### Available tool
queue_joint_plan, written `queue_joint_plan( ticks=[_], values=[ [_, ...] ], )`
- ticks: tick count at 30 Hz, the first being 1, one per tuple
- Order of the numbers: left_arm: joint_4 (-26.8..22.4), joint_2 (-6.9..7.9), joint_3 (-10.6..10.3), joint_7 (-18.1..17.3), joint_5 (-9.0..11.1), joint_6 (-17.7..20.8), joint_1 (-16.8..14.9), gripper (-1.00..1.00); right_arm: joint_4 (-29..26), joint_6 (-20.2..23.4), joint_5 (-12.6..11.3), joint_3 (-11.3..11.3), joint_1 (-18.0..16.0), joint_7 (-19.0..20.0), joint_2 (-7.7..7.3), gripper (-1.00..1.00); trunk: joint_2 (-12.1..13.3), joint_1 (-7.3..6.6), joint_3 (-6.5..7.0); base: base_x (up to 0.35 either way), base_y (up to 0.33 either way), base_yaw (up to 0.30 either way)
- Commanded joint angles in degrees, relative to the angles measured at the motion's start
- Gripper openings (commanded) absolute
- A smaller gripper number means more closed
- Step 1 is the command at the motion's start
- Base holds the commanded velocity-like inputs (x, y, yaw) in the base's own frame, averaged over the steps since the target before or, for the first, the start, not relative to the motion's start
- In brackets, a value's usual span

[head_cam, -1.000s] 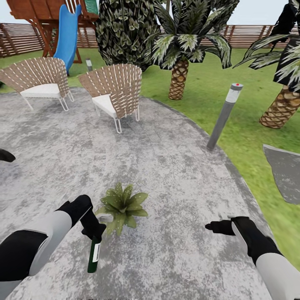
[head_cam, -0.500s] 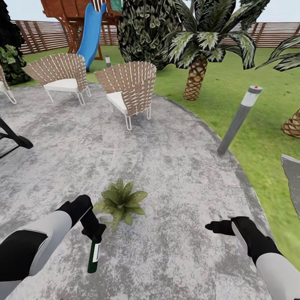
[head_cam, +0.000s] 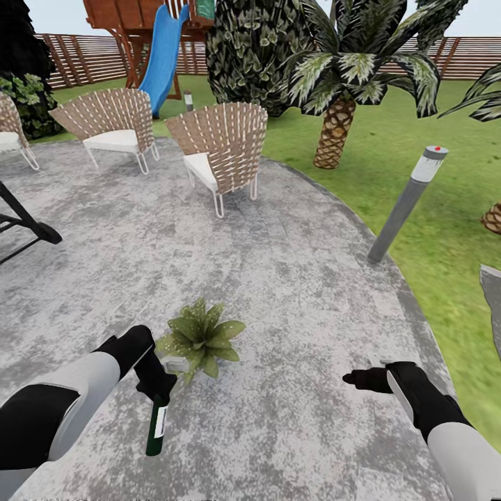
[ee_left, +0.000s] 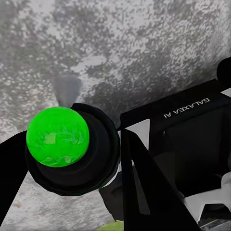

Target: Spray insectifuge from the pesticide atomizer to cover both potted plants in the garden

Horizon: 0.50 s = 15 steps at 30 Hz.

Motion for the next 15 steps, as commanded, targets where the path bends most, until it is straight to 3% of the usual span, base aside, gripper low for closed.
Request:
queue_joint_plan(
  ticks=[1,6,15],
  values=[
    [-0.1,0.02,-0.5,-0.5,-0.1,0.2,0.0,-1.0,-0.1,0.3,-0.1,-0.2,0.0,0.2,0.0,1.0,0.0,-0.01,-0.04,0.0,-0.029,0.244],
    [-0.1,0.02,-0.4,-0.5,-0.1,0.2,0.0,-1.0,-0.1,0.3,-0.1,-0.2,0.0,0.2,0.0,1.0,0.0,-0.01,-0.04,0.049,-0.104,0.254],
    [-0.1,0.02,-0.3,-0.4,-0.1,0.2,0.0,-1.0,-0.1,0.3,0.0,-0.2,0.0,0.2,0.0,1.0,0.0,-0.01,-0.04,0.166,-0.233,0.257]
  ],
)
